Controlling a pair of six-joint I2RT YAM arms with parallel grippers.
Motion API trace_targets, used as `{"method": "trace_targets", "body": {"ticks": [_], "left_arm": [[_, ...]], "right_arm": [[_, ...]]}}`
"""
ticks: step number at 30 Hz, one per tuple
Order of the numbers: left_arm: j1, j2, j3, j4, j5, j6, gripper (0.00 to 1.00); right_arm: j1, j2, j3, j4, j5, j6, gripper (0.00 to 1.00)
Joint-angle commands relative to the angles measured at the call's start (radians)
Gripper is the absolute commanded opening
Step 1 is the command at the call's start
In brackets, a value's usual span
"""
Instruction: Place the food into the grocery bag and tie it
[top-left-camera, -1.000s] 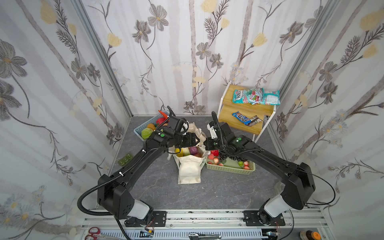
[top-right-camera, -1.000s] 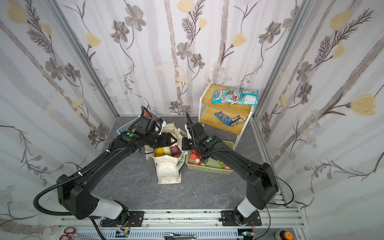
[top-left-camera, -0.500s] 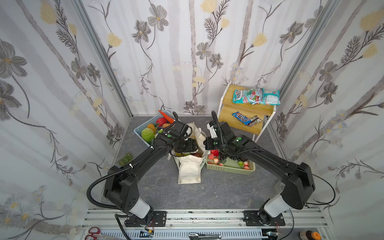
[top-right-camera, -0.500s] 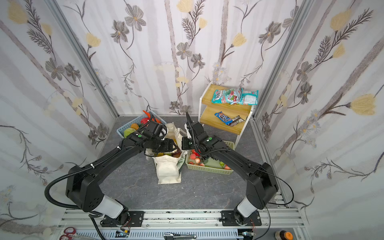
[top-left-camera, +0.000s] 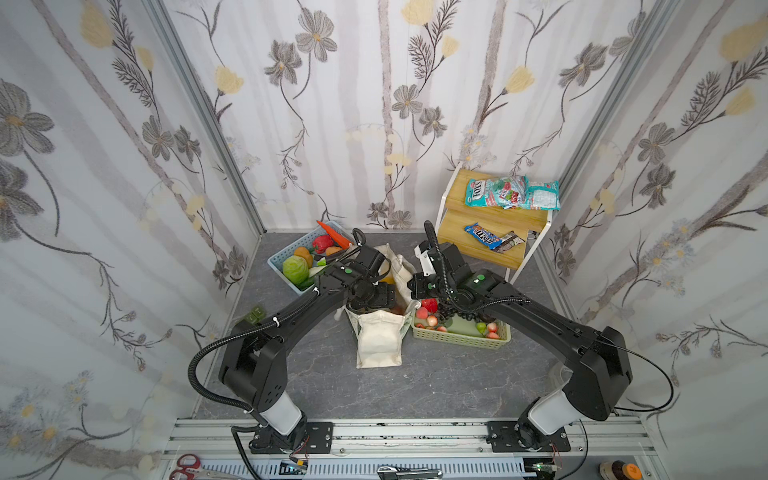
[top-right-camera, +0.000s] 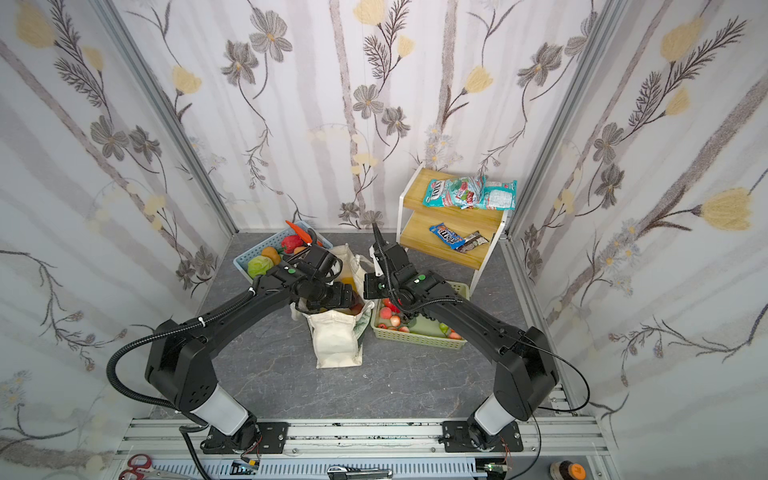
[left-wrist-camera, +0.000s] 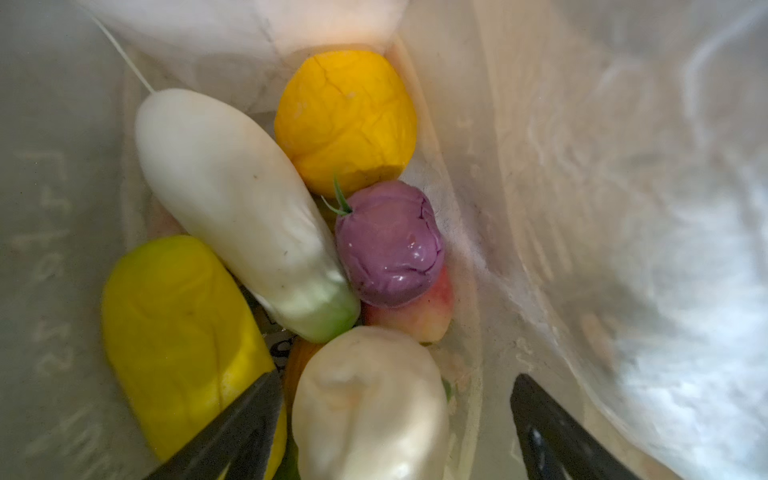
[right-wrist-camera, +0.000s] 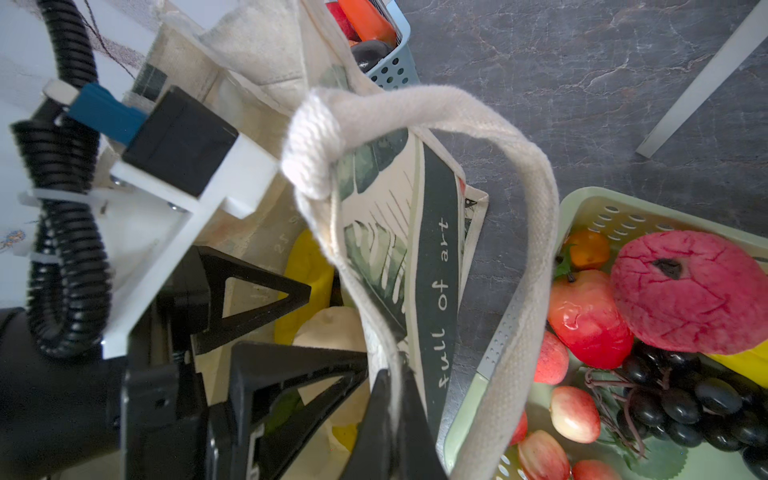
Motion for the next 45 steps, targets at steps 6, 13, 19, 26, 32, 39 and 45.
{"method": "trace_targets", "body": {"ticks": [6,13,19,26,32,39,45], "left_arm": [[0.014,-0.056,0.082,-0.036,0.012,-0.040,0.94],[0.086,-0.121,0.210,-0.079,0.043,-0.042,0.95],[0.225,-0.177,0.267,-0.147,0.097,-0.029,0.95],[0.474,-0.277,0.159,-0.155,0.145,-0.027,0.95],[0.598,-0.293,-0.134,0.006,0.294,-0.132,0.86],[0.600,-0.254,-0.399,0.265,0.416,-0.279,0.75],[0.601,-0.180,-0.483,0.401,0.457,-0.347,0.67]], "right_arm": [[-0.001,-0.024,-0.003,0.005,0.017,-0.010,0.08],[-0.014,-0.058,-0.007,0.005,0.018,-0.017,0.17],[-0.034,-0.084,-0.008,0.006,0.007,-0.025,0.23],[-0.075,-0.162,-0.041,0.013,0.013,-0.032,0.28],[-0.128,-0.189,-0.080,0.013,0.010,-0.042,0.30],[-0.136,-0.191,-0.095,0.018,0.003,-0.044,0.30],[-0.138,-0.188,-0.108,0.021,0.005,-0.043,0.30]]}}
